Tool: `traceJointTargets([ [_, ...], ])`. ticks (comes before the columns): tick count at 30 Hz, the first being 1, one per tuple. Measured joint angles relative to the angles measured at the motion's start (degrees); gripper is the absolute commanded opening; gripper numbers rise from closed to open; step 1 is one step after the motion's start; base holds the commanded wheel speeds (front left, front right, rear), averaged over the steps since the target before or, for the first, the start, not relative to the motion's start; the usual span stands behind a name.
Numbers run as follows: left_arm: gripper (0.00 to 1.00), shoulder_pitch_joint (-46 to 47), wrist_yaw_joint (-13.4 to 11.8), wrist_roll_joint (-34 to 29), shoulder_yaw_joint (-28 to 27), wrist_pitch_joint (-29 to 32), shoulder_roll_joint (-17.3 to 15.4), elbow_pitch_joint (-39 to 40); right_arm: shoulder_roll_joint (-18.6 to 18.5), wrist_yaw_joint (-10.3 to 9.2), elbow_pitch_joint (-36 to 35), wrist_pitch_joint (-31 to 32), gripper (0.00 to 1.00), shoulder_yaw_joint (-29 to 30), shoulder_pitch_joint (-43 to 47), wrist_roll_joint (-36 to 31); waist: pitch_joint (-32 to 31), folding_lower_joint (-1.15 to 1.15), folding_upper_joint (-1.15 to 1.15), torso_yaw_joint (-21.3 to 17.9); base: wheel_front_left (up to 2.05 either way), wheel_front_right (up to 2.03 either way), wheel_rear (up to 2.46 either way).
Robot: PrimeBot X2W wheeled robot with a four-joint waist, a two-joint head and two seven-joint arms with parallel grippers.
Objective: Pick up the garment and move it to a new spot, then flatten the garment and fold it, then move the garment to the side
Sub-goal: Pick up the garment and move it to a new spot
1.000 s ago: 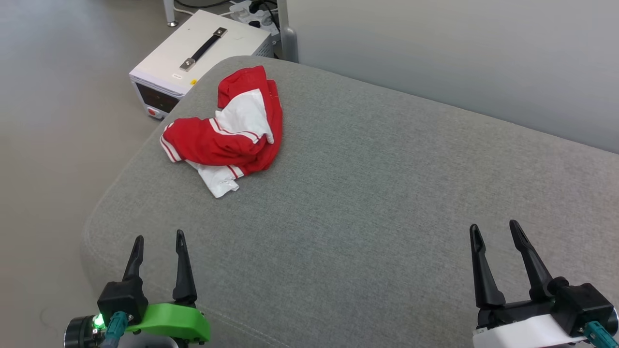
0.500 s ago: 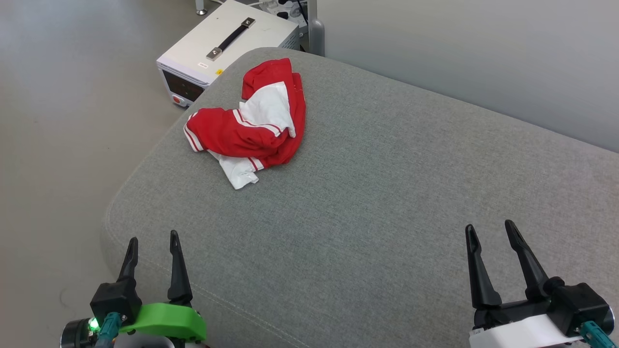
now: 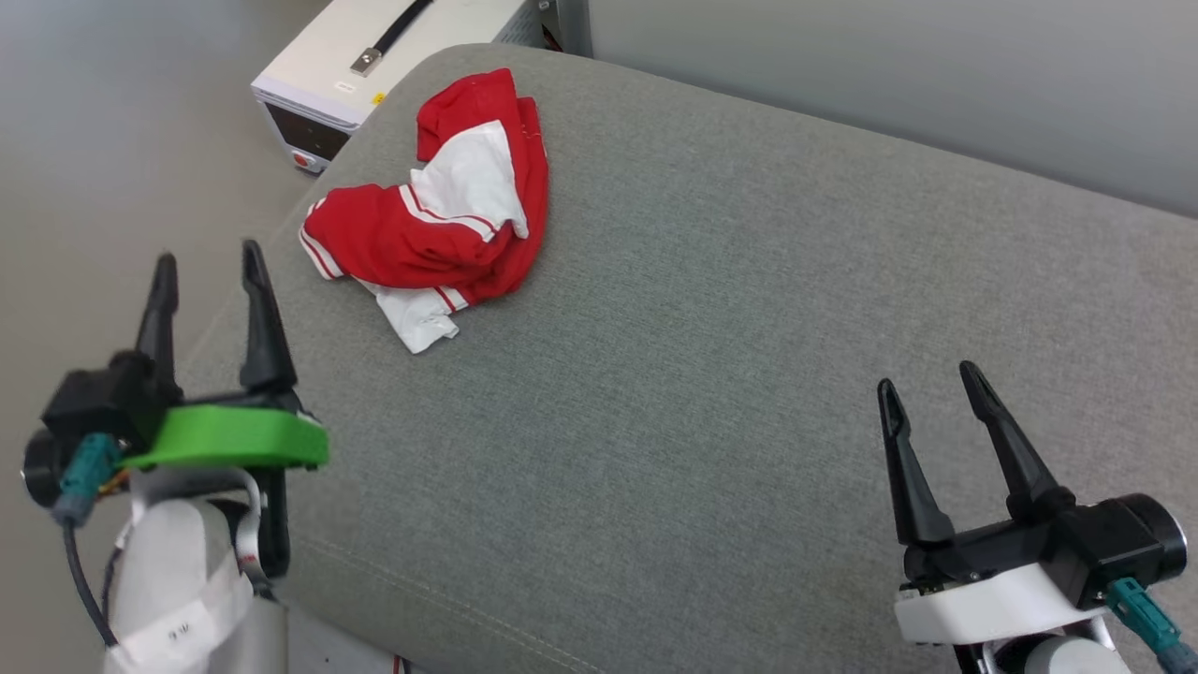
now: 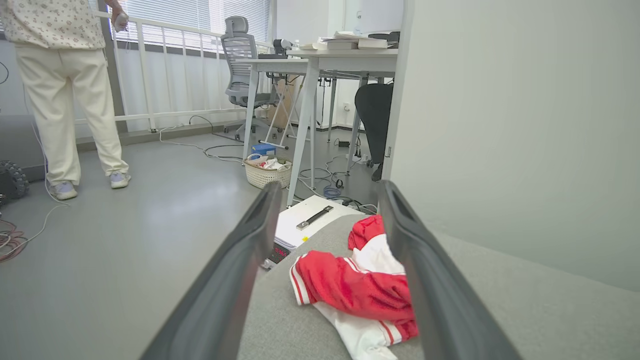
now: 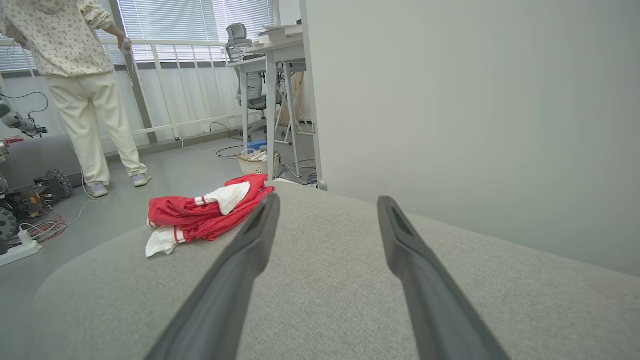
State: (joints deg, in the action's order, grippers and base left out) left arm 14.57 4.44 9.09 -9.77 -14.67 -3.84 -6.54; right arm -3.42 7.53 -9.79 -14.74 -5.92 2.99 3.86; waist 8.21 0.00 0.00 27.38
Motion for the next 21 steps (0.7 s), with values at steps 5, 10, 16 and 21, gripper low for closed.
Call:
traceJointTargets([
  [5,1.0,10.4,1.58,0.14,-3.35,0.01,-2.96,-3.36,-1.98,-0.01,-1.87,0.0,1.0,-0.64,-2.56,-0.85,3.52,0.0,0.0,-2.19,0.0,0.0,0.0],
  [10,1.0,19.75,2.45,1.4,-3.97,0.01,-7.56,-9.73,-3.1,-0.01,-4.02,0.0,1.0,-1.27,-4.93,-1.71,7.79,0.0,0.0,-4.58,0.0,0.0,0.0],
  [16,1.0,29.05,2.83,8.03,3.61,3.82,-15.21,-21.71,-3.92,-0.01,-5.98,-0.01,1.0,-1.55,-7.15,-2.22,12.81,0.01,0.0,-7.26,0.0,0.0,0.0],
  [21,1.0,35.27,2.88,18.48,12.48,15.7,-20.81,-27.89,-4.41,-0.01,-7.02,0.0,1.0,-1.6,-8.44,-2.64,16.64,0.01,0.0,-9.3,0.0,0.0,0.0],
])
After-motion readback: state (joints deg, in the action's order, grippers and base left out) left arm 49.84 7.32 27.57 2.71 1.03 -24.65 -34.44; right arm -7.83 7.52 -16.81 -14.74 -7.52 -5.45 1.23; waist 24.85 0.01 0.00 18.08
